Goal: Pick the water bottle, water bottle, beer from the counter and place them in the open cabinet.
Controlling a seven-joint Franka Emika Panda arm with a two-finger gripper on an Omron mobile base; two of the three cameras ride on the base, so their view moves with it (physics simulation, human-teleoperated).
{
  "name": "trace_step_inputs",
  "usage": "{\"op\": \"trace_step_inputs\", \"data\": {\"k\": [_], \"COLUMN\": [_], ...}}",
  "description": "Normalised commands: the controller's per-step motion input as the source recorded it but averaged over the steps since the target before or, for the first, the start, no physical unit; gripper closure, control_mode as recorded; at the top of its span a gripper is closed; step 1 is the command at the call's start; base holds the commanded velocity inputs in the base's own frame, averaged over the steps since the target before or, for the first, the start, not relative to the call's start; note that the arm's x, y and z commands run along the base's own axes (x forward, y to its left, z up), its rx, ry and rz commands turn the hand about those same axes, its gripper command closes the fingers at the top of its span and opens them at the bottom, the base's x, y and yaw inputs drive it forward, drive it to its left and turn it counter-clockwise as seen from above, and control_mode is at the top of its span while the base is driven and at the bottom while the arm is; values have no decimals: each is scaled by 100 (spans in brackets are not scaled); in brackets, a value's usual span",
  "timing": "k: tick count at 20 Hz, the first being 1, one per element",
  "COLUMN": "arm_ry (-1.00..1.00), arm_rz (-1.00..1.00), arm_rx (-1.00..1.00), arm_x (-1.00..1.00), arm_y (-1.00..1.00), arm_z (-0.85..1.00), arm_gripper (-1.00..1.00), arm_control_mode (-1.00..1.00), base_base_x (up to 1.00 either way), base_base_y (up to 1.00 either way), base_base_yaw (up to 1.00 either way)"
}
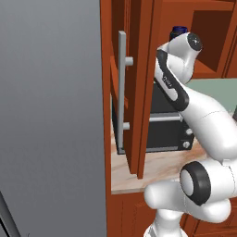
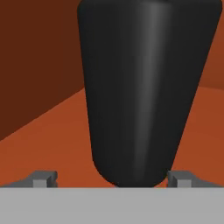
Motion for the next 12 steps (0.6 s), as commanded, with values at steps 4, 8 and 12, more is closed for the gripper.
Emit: {"op": "trace_step_inputs", "data": {"k": [4,8,12], "arm_ry": [0,-2,-8], "arm_rz": [0,0,0], "arm_rx": [0,0,-1], "arm_x": [-48,-100,-100], "arm_y": [-19,-35,-33], "arm_z": [14,72,75], "arm_gripper": [-100,-100,-100], "arm_control_mode": [-100,-100,-100], "base_base_x": [0,0,0], "base_base_y": [0,0,0], "base_base_yaw": [0,0,0]}}
